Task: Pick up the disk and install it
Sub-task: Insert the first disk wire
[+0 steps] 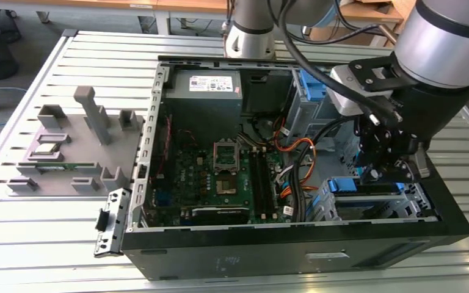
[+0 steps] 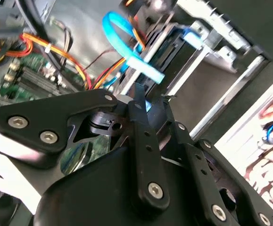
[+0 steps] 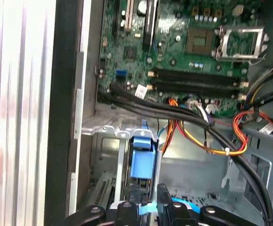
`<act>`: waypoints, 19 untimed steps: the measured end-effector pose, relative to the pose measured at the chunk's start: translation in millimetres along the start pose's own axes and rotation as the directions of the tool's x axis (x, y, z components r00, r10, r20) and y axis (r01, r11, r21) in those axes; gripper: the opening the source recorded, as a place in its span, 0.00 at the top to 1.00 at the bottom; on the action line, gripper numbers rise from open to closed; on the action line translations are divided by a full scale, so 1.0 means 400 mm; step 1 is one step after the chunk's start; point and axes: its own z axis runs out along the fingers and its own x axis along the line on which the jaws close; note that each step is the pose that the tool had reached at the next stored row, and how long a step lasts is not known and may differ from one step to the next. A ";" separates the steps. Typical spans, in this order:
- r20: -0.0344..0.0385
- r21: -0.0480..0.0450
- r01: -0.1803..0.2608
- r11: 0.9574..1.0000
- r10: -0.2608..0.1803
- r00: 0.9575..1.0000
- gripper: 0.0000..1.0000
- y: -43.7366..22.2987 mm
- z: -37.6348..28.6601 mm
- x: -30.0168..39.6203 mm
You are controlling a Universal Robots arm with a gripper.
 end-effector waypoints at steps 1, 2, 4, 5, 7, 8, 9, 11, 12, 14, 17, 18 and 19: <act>0.002 -0.018 0.000 1.000 0.000 1.000 0.70 -0.003 0.001 0.000; 0.003 -0.036 0.000 0.999 0.000 1.000 0.70 -0.006 0.001 0.001; 0.007 -0.065 0.000 0.998 0.001 1.000 0.70 -0.012 0.002 0.001; 0.007 -0.066 -0.001 0.998 0.001 1.000 0.70 -0.013 0.002 0.001; 0.006 -0.067 -0.002 0.998 0.002 1.000 0.70 -0.014 0.002 0.001; 0.006 -0.068 -0.004 0.998 0.004 1.000 0.70 -0.016 0.003 0.002; 0.006 -0.068 -0.009 0.998 0.009 1.000 0.70 -0.016 0.003 0.002; 0.004 -0.068 -0.026 0.997 0.027 1.000 0.70 -0.017 0.003 0.002; 0.003 -0.068 -0.036 0.997 0.037 0.999 0.70 -0.017 0.004 0.002; 0.001 -0.068 -0.059 0.996 0.059 0.998 0.70 -0.017 0.005 0.002; -0.002 -0.068 -0.088 0.994 0.088 0.996 0.70 -0.018 0.006 0.002; -0.003 -0.068 -0.096 0.993 0.096 0.995 0.70 -0.019 0.007 0.002; -0.003 -0.068 -0.102 0.992 0.102 0.995 0.70 -0.020 0.007 0.002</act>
